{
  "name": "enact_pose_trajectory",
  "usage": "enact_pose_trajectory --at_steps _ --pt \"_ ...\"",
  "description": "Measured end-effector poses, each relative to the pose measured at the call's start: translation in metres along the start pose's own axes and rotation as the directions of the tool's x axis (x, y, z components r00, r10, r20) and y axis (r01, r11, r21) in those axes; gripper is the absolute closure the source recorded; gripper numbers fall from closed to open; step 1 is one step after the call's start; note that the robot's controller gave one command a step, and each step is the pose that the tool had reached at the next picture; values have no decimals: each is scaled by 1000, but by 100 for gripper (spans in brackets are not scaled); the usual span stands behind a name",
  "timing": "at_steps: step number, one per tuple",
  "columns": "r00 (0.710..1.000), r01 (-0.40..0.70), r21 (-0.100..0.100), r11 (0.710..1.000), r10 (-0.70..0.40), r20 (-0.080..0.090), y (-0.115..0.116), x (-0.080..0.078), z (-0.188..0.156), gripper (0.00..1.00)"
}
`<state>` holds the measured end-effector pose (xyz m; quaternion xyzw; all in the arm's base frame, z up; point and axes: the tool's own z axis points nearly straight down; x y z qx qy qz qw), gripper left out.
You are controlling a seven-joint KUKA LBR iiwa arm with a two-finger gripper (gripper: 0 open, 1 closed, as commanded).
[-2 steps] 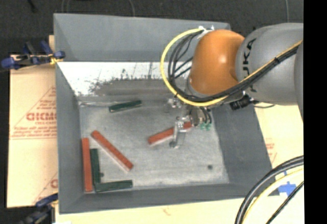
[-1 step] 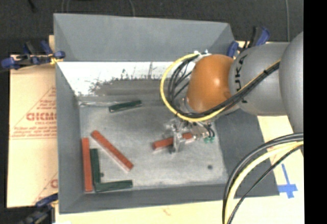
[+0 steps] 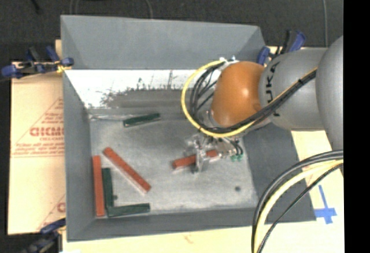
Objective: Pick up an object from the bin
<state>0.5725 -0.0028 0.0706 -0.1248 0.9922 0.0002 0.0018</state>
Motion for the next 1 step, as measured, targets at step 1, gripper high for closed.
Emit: enact_pose_trajectory --at_steps 1 --pt "1000 21 2 1000 -21 4 -11 -34 -160 100"
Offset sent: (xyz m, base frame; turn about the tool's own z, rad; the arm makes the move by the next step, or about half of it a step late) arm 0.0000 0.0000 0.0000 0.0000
